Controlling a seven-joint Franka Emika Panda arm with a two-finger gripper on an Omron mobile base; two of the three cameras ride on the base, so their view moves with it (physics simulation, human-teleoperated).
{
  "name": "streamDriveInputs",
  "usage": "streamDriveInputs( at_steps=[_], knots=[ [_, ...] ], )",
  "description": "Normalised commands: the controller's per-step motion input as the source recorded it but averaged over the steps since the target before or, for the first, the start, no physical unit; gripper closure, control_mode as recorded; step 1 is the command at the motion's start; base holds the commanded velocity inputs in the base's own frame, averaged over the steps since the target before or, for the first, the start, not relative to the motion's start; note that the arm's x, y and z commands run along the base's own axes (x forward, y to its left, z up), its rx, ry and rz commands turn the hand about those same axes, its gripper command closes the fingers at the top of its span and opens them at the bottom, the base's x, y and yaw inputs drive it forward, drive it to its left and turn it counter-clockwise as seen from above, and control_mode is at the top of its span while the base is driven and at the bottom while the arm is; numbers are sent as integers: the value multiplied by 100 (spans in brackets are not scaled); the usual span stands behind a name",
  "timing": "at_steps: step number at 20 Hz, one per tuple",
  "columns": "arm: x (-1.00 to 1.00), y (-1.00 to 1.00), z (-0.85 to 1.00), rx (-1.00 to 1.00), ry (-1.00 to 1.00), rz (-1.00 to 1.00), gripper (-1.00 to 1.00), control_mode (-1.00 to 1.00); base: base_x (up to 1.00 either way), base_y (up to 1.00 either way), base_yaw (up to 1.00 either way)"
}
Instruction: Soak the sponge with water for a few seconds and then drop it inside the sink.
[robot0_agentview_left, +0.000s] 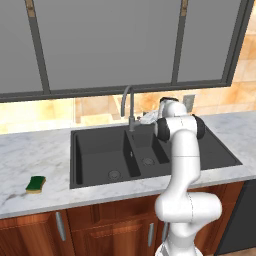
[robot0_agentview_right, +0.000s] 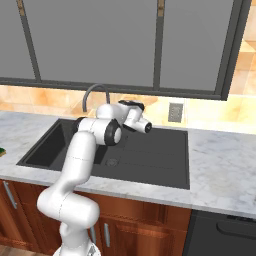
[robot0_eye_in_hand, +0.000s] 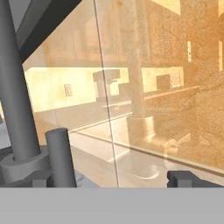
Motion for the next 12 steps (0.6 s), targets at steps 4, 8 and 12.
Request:
streamDriveInputs(
  at_steps=[4, 8, 12],
  knots=[
    [14, -5, -13, 0, 0, -8, -100, -100, 0, 0, 0],
    [22, -1, -9, 0, 0, -12, -100, -100, 0, 0, 0],
    [5, -7, -2, 0, 0, -15, -100, -100, 0, 0, 0]
  ],
)
